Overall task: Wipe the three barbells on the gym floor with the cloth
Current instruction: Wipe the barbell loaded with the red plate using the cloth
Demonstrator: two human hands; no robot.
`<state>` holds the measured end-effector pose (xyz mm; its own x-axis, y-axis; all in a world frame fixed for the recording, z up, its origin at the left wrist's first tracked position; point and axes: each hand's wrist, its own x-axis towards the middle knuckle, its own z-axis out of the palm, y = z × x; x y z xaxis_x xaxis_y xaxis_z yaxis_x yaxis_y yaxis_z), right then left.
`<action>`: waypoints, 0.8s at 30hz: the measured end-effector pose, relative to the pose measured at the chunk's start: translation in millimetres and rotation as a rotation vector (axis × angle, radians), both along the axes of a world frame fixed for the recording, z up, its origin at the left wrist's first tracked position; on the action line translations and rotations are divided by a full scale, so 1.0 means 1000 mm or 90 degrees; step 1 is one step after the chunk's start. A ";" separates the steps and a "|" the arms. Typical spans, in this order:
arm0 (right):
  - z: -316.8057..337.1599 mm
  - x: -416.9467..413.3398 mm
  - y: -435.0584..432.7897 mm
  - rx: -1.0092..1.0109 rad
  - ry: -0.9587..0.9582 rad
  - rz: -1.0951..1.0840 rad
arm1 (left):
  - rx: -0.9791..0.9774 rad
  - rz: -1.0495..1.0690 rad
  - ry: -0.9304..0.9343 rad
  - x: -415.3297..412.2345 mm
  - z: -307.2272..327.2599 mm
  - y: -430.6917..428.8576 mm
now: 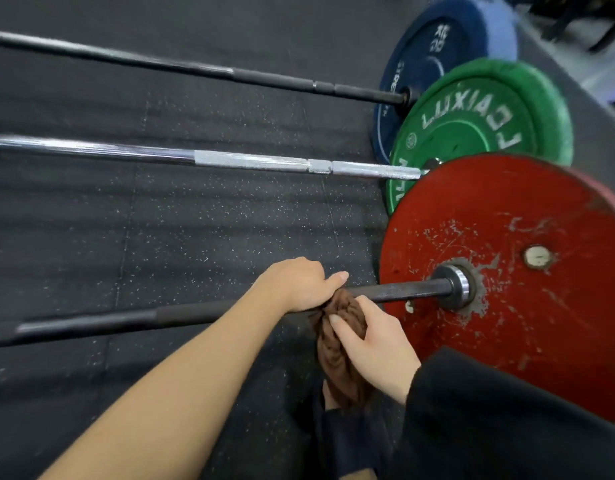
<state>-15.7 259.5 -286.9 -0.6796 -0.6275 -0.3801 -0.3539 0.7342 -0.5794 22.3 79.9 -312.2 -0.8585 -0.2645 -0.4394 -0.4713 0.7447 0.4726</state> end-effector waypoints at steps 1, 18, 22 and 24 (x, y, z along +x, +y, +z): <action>0.005 -0.001 -0.003 0.017 -0.009 0.011 | 0.016 0.006 0.006 0.001 0.001 -0.001; 0.017 0.066 -0.044 0.007 0.011 -0.285 | 0.181 -0.074 0.041 0.024 0.003 -0.037; 0.006 0.086 -0.048 -0.093 0.053 -0.413 | 0.142 -0.112 0.032 0.022 0.003 -0.033; 0.002 0.086 -0.051 -0.130 0.052 -0.479 | 0.147 -0.105 0.038 0.023 0.002 -0.031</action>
